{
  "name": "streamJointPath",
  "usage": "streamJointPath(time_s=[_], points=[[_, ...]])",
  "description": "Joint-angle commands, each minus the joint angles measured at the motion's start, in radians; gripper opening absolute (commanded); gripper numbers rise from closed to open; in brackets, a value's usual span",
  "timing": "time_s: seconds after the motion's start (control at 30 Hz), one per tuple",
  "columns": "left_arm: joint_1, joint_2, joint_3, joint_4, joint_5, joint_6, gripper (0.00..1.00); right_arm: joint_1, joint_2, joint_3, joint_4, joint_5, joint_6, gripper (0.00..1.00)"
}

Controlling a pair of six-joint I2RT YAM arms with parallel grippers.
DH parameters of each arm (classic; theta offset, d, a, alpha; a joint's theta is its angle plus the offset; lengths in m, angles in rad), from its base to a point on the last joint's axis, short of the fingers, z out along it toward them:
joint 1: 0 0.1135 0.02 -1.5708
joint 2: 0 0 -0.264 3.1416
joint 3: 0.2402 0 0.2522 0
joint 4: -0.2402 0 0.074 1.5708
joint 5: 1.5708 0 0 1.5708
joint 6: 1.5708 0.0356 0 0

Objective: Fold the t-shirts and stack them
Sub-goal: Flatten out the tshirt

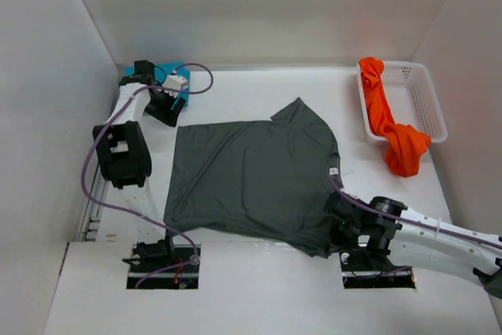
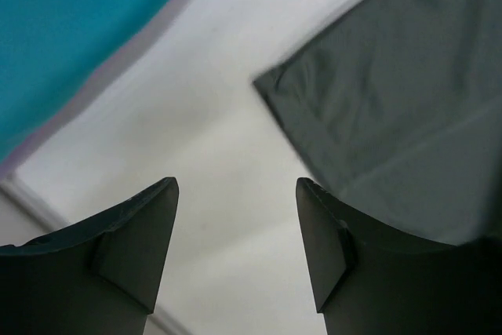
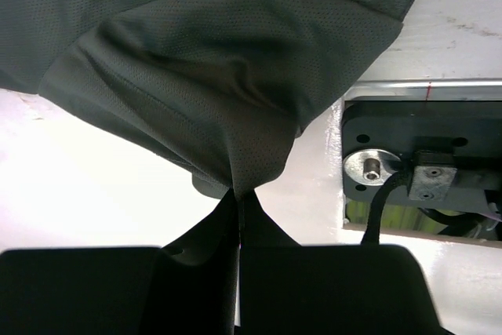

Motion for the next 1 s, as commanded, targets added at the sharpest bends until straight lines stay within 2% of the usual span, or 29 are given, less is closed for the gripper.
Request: streamJointPath(time_s=[0.0, 0.27, 0.37, 0.4, 0.5, 0.57, 0.67, 0.73, 0.8, 0.97], points=[[-0.067, 0.048, 0.043, 0.116, -0.002, -0.105, 0.61, 0.011, -0.022, -0.016, 0.033, 0.001, 0.055, 0.00], [-0.099, 0.172, 0.011, 0.221, -0.147, -0.084, 0.61, 0.027, -0.028, -0.023, 0.043, -0.007, 0.094, 0.01], [-0.099, 0.197, -0.001, 0.261, -0.210, -0.064, 0.57, 0.027, -0.027, -0.017, 0.039, -0.008, 0.094, 0.01], [-0.099, 0.203, -0.006, 0.273, -0.227, -0.059, 0.53, 0.027, -0.025, -0.017, 0.037, -0.008, 0.094, 0.01], [-0.108, 0.207, -0.020, 0.289, -0.244, -0.048, 0.27, 0.027, -0.031, -0.017, 0.025, -0.010, 0.095, 0.01], [-0.114, 0.206, -0.023, 0.289, -0.243, -0.038, 0.15, 0.027, -0.043, -0.023, 0.002, -0.010, 0.109, 0.01], [-0.120, 0.212, -0.010, 0.324, -0.275, -0.021, 0.08, 0.027, -0.063, -0.031, -0.026, -0.007, 0.123, 0.00], [-0.122, 0.221, 0.002, 0.393, -0.333, -0.016, 0.08, 0.028, -0.072, -0.035, -0.030, -0.008, 0.124, 0.00], [-0.129, 0.224, 0.013, 0.427, -0.362, 0.002, 0.14, 0.028, -0.076, -0.037, -0.030, -0.007, 0.121, 0.00], [-0.154, 0.154, -0.050, 0.443, -0.368, 0.053, 0.44, 0.028, -0.053, -0.020, 0.016, 0.010, 0.100, 0.01]])
